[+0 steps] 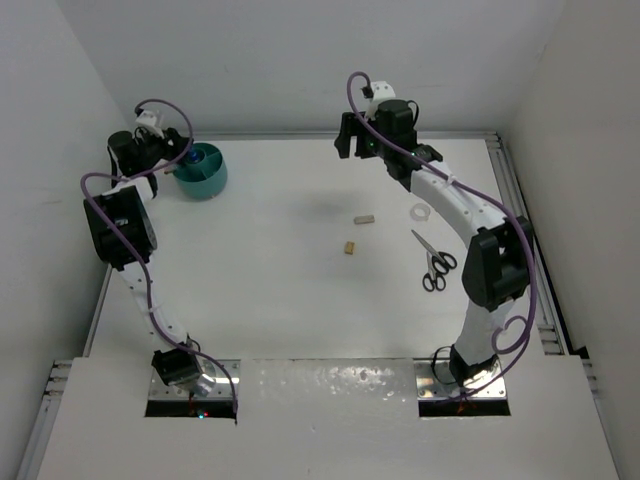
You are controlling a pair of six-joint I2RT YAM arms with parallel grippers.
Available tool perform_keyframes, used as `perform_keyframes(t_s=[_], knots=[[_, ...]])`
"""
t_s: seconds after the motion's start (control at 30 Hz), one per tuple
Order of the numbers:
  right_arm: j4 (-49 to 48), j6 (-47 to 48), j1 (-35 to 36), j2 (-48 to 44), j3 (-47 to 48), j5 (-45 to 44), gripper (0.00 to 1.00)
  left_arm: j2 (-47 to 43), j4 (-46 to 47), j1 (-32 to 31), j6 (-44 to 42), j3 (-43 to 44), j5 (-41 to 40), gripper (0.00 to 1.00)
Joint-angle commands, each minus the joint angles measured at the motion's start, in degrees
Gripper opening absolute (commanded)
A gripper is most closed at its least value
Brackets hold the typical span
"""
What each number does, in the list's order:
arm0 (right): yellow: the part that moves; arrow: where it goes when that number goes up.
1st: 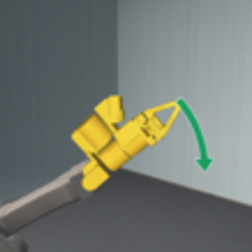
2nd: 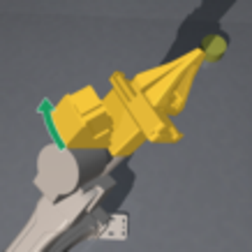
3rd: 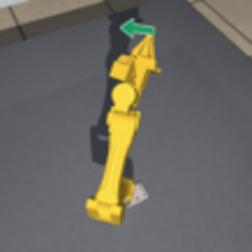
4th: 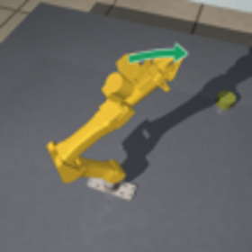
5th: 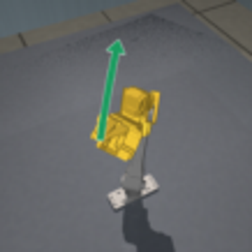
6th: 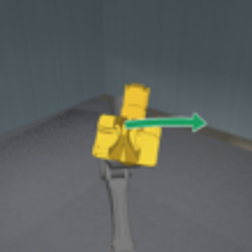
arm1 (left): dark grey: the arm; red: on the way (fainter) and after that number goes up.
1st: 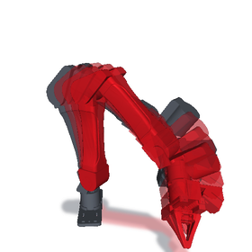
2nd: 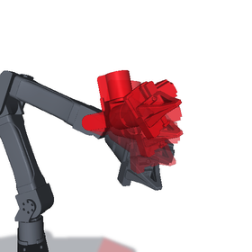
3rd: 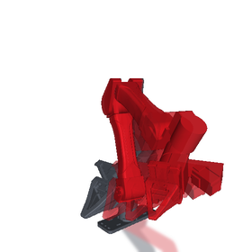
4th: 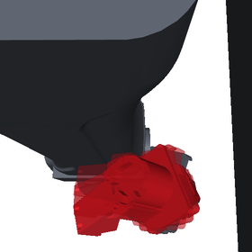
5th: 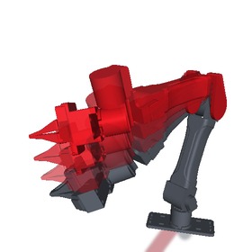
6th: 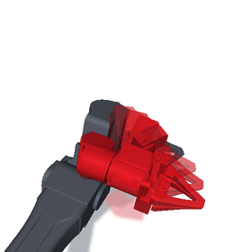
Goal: Sort the stationery into containers
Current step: Pick up the stationery from the center of the board.
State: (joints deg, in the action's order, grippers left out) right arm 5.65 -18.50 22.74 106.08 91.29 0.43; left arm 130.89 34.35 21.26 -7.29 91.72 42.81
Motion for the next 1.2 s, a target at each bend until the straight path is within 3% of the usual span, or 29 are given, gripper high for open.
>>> perform_keyframes(t_s=[0.0,0.27,0.43,0.6,0.7,0.8,0.97,1.17], knots=[[-3.71,0.92,0.46,-3.60,-1.02,0.19,0.79,-4.77,1.08,0.28,2.63,3.90,-1.14,0.61],[-2.14,2.59,0.55,-6.67,-4.63,-0.07,0.80,-11.53,-5.69,0.10,-0.71,2.68,-1.41,0.66],[4.61,4.00,0.29,-7.29,-4.01,-4.02,0.80,-16.44,-7.63,-1.47,-2.11,2.85,-2.55,0.66],[13.41,1.19,-1.90,-9.05,-4.36,-6.31,0.81,-23.29,-7.19,-4.20,-1.50,0.83,-9.13,0.66],[16.92,-0.74,-3.84,-11.24,-7.17,-6.23,0.80,-28.03,-11.13,-8.15,-1.76,-0.22,-12.57,0.66],[17.38,-2.06,-4.90,-13.70,-13.05,-6.40,0.72,-33.13,-14.83,-13.68,-0.89,-3.91,-13.71,0.66],[21.33,-7.06,-5.07,-18.97,-21.14,-9.98,0.70,-39.57,-22.47,-26.07,0.52,-13.39,-15.02,0.66],[20.98,-16.47,-8.41,-27.94,-32.30,-13.34,0.76,-37.12,-38.03,-44.26,8.94,-16.76,-29.49,0.61]])
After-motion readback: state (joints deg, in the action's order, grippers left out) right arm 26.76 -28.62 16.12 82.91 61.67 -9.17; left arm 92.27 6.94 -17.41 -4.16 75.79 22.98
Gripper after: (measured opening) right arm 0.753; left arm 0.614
